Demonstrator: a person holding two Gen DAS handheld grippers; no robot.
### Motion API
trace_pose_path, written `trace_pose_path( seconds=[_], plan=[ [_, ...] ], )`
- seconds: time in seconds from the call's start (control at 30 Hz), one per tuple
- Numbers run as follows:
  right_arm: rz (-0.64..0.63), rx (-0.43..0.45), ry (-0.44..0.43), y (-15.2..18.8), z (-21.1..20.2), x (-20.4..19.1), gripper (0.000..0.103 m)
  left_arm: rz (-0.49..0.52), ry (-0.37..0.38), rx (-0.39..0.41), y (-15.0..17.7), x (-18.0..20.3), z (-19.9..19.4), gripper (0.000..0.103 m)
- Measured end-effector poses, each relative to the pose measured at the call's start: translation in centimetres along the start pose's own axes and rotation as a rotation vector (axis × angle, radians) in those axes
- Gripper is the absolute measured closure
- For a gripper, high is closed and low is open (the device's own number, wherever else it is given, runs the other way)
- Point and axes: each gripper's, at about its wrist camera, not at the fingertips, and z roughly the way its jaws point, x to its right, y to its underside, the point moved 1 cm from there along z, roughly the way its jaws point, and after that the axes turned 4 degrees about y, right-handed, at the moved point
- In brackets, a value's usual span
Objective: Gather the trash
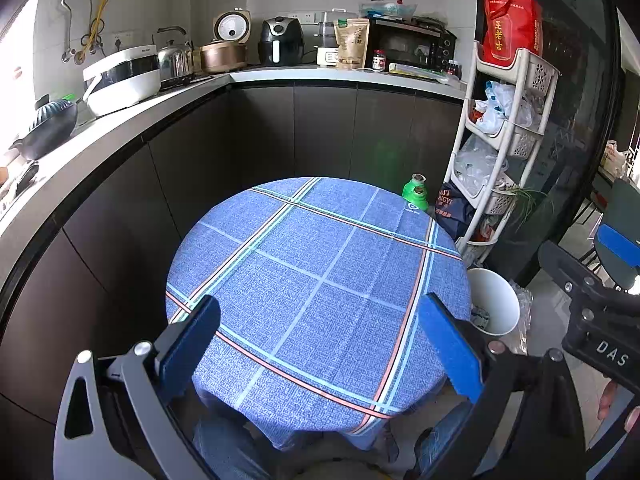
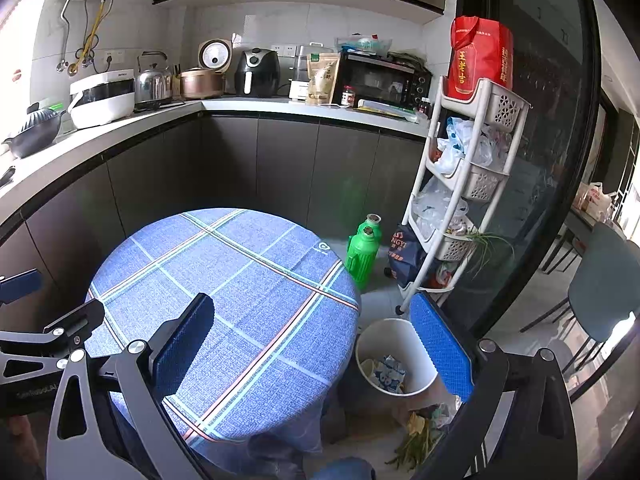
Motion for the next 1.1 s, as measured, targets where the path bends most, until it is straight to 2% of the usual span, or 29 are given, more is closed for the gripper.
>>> trace_pose_path(
  seconds=[1.1],
  plan=[
    [0.005,-0.007,-0.001,0.76,0.46,0.5,0.009,0.011,-0.005,-0.003,-0.06,0.36,0.06,0.004]
  ],
)
